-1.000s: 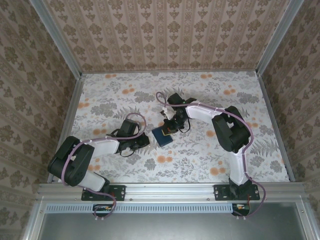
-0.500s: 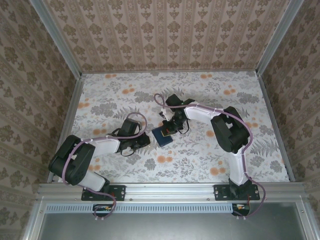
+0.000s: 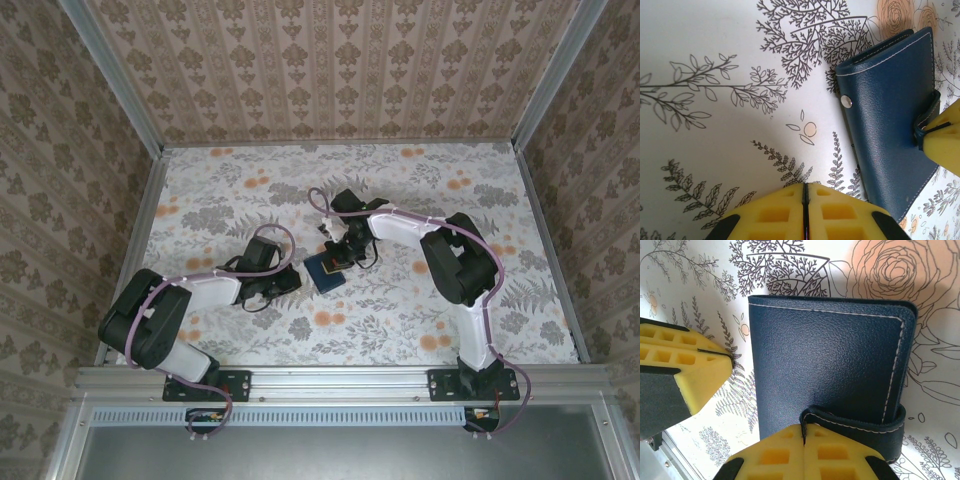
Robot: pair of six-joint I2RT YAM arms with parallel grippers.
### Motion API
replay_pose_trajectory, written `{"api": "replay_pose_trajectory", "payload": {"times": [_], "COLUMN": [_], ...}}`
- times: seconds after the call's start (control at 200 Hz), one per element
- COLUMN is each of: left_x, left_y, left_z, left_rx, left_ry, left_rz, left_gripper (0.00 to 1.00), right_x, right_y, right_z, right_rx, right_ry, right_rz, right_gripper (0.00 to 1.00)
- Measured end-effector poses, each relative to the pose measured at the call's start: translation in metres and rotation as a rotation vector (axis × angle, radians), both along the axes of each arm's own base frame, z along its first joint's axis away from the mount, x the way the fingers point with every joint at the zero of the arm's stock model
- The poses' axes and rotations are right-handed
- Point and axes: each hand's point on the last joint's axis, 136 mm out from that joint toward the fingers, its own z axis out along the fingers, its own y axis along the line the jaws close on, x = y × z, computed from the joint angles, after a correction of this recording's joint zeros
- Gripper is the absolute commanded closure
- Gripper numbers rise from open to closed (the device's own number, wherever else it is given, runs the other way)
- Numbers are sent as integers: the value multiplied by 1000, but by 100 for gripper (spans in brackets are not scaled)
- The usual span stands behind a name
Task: Put the credit cards into the card holder
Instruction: Close the button on the card holder.
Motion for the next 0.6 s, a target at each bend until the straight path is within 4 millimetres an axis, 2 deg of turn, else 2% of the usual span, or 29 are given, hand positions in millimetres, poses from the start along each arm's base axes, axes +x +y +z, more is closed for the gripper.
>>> {"api": "replay_pose_trajectory", "payload": {"times": [0.6], "left_x": [1], "left_y": [-1], "left_z": [0], "left_rx": [-5], "left_ry": [-2], "left_rz": [3], "left_gripper": [91], "right_x": [7], "right_y": [-4], "right_z": [11], "right_rx": [14], "right_ry": [-16], "right_rz": [-25], "right_gripper": [100]}}
